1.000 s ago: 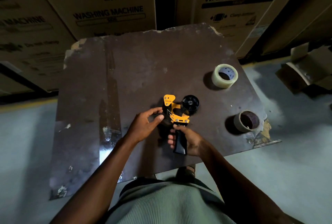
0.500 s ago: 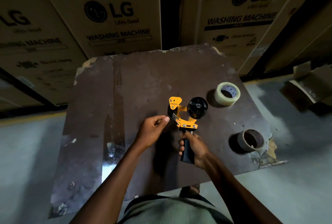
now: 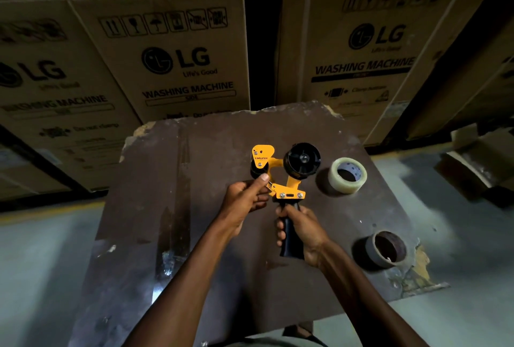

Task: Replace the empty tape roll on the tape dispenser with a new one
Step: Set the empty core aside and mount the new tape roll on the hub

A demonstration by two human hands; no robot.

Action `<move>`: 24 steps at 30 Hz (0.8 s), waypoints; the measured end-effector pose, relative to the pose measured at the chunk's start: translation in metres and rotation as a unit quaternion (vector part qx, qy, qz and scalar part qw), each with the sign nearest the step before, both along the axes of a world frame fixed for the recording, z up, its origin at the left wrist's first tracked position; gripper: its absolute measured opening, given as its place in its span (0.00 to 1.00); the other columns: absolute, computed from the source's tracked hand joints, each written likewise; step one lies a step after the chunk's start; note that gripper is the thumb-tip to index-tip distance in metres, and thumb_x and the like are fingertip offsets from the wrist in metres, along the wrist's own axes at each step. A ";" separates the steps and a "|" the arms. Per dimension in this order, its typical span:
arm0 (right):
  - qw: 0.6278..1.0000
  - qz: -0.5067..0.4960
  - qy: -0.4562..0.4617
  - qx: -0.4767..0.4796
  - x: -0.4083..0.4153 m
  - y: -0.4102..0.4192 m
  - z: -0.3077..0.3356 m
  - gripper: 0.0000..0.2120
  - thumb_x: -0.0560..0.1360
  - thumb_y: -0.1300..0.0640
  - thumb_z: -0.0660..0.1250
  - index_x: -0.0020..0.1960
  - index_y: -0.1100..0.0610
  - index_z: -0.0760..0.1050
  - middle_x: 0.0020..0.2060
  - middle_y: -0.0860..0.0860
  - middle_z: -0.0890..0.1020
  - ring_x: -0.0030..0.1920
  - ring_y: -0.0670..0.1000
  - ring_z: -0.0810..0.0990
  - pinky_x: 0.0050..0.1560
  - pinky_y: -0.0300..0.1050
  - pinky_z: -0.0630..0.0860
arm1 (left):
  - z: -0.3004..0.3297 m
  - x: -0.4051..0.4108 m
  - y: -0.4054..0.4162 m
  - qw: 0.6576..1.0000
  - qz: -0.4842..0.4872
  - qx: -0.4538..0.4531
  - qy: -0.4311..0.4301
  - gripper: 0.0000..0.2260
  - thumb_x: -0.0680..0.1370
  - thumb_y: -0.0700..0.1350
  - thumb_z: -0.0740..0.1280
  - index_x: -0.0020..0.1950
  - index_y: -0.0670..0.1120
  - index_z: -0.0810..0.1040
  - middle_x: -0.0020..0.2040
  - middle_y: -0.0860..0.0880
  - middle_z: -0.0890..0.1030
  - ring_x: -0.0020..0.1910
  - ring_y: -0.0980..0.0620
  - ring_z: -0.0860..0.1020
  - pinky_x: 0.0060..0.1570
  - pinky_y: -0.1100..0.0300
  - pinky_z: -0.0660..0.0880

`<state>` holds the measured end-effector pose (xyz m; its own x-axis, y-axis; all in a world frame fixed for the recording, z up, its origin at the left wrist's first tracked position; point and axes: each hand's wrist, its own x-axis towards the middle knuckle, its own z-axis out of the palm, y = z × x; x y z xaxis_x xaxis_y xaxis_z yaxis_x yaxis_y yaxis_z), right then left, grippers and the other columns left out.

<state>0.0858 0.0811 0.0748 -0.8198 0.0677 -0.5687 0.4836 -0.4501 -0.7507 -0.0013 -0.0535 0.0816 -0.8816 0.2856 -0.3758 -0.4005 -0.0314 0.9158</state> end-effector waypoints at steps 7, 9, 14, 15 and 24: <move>1.000 -0.004 -0.005 0.022 -0.001 0.004 0.000 0.04 0.76 0.59 0.66 0.42 0.58 0.75 0.28 0.53 0.75 0.24 0.51 0.72 0.29 0.44 0.72 | 0.000 0.005 0.013 0.997 0.045 0.053 -0.036 0.12 0.76 0.50 0.72 0.49 0.41 0.83 0.44 0.43 0.87 0.42 0.51 0.85 0.41 0.61 0.81; 1.000 -0.004 -0.005 0.031 0.000 0.005 -0.001 0.04 0.75 0.59 0.66 0.42 0.58 0.75 0.28 0.54 0.75 0.24 0.51 0.72 0.29 0.45 0.72 | -0.001 0.007 0.015 0.996 0.055 0.060 -0.047 0.11 0.76 0.50 0.72 0.49 0.41 0.83 0.43 0.43 0.87 0.41 0.51 0.85 0.40 0.60 0.81; 0.999 -0.007 -0.012 0.031 0.001 0.005 0.001 0.07 0.75 0.60 0.66 0.38 0.57 0.75 0.27 0.54 0.75 0.23 0.52 0.72 0.28 0.45 0.72 | -0.005 0.011 0.021 0.988 0.083 0.104 -0.079 0.10 0.76 0.47 0.72 0.49 0.40 0.83 0.48 0.38 0.86 0.45 0.47 0.85 0.48 0.54 0.80; 0.999 -0.008 -0.013 0.028 0.001 0.006 0.000 0.07 0.75 0.60 0.66 0.38 0.57 0.74 0.27 0.54 0.74 0.23 0.52 0.72 0.28 0.45 0.71 | -0.006 0.012 0.021 0.986 0.086 0.114 -0.084 0.10 0.76 0.46 0.72 0.49 0.40 0.83 0.48 0.38 0.86 0.45 0.47 0.85 0.48 0.54 0.80; 0.999 -0.030 -0.020 -0.006 -0.003 0.007 -0.006 0.09 0.74 0.60 0.66 0.35 0.56 0.75 0.27 0.54 0.74 0.23 0.51 0.71 0.27 0.44 0.71 | -0.009 0.027 0.019 0.983 0.092 0.115 -0.105 0.08 0.77 0.46 0.72 0.46 0.40 0.83 0.41 0.43 0.85 0.43 0.48 0.83 0.52 0.53 0.79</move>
<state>0.0829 0.0878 0.0692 -0.7908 0.1085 -0.6024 0.4853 -0.4885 -0.7251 0.0258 -0.0342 0.0727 -0.8364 0.2270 -0.4989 -0.5479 -0.3181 0.7737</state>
